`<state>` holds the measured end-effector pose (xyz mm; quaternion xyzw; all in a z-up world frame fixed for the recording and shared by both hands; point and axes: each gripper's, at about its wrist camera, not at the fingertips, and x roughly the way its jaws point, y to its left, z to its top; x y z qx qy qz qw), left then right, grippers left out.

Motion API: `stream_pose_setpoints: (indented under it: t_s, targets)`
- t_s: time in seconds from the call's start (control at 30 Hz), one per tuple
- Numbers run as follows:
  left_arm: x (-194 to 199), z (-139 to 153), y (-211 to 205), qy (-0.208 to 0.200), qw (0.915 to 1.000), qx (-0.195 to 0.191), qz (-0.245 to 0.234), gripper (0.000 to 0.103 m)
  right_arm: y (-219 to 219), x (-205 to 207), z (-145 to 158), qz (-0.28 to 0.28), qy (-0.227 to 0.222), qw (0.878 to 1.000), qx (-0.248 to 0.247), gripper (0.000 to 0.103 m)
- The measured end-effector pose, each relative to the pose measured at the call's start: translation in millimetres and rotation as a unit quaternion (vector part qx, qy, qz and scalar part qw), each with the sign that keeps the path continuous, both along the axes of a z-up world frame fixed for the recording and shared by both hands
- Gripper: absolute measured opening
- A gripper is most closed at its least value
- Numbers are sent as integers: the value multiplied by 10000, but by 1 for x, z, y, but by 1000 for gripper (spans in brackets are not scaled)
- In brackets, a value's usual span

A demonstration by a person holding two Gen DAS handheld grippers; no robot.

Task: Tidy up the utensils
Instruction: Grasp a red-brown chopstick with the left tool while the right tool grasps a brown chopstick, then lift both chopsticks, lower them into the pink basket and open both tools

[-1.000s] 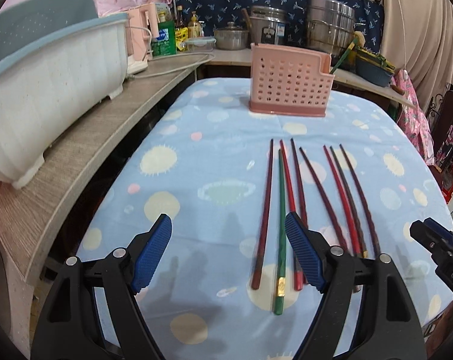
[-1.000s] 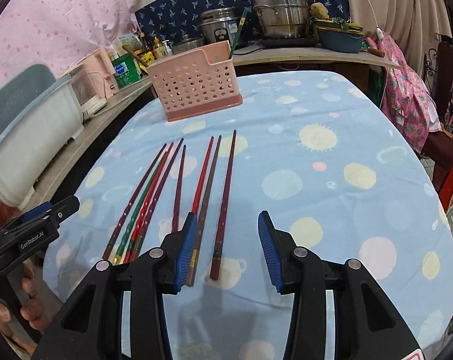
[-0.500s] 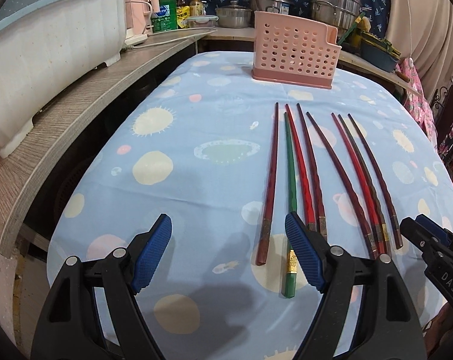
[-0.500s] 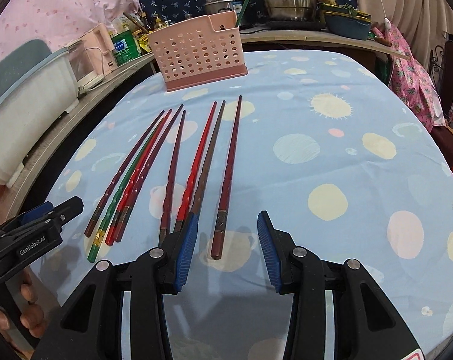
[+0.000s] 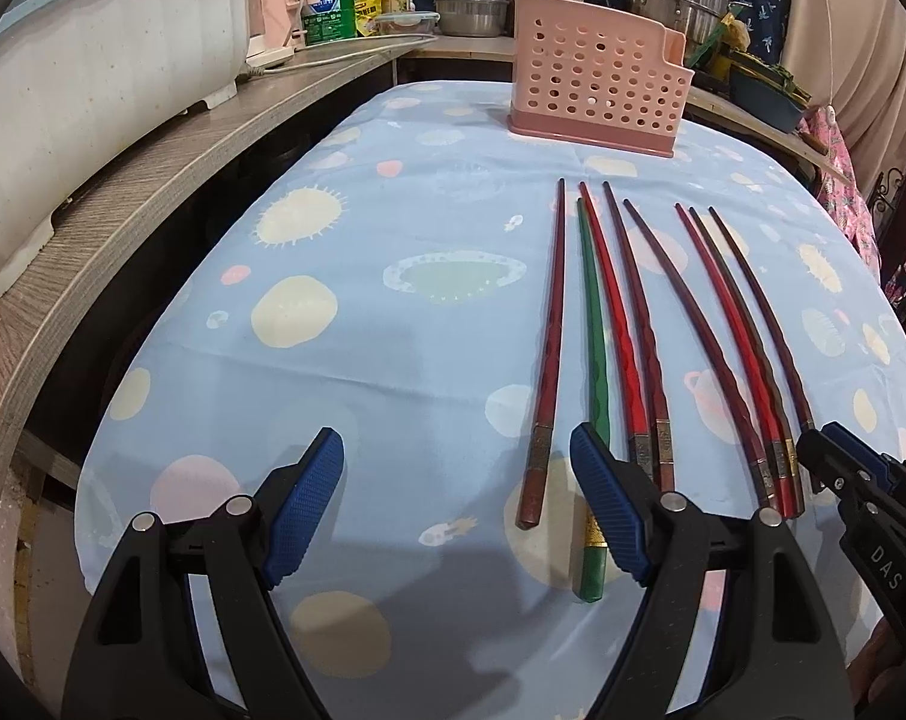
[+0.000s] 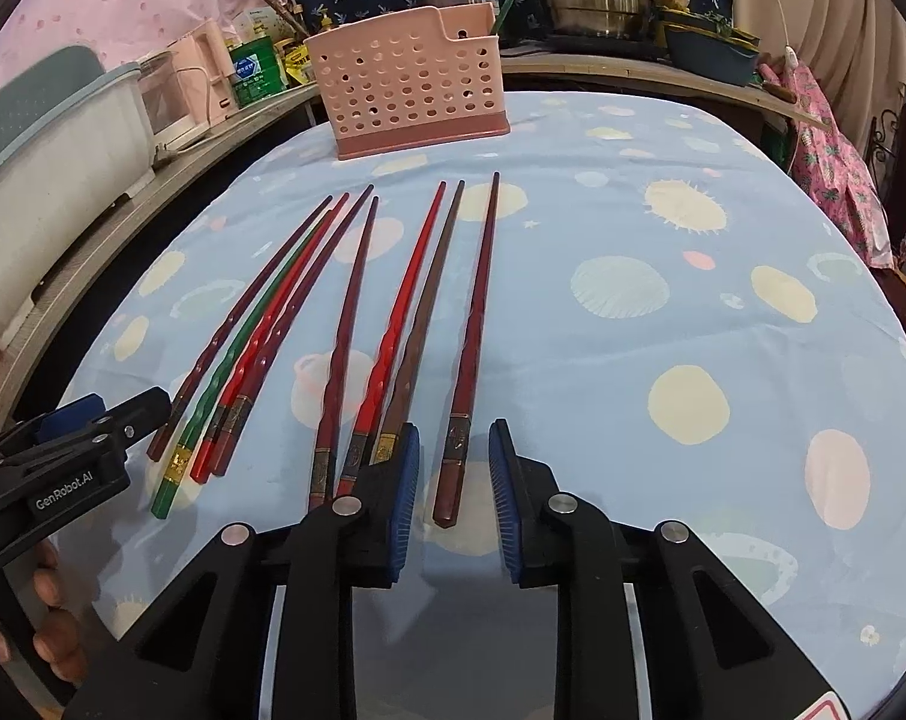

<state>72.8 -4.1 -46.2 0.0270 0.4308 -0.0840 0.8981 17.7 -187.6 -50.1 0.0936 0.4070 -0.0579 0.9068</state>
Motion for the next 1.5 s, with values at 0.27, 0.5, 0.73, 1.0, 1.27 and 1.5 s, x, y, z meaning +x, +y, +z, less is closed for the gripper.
stream_pose_setpoints:
  t_s: [0.27,0.5,0.73,1.0,1.27,1.5]
  targets:
    - [3,-6,-1,86,10000,28,14,74,-2,-1,-1,-21,-12,9999,-157,10]
    - [6,-10,1,175,9998,-5,72,74,-3,-2,-1,-21,-14,9999,-156,8]
    - [5,-11,2,145,9999,11,83,70,-3,-2,-1,-28,-20,9999,-138,8]
    - [4,-6,-2,188,9996,-141,-138,22,-3,-3,-2,-28,-25,9999,-112,8]
    - [2,-3,-4,298,9989,-289,-211,10,-6,-8,0,-42,-8,10000,-75,7]
    - [-4,12,-5,201,9994,-225,-179,9,-14,-17,16,-124,-224,9997,-1,7]
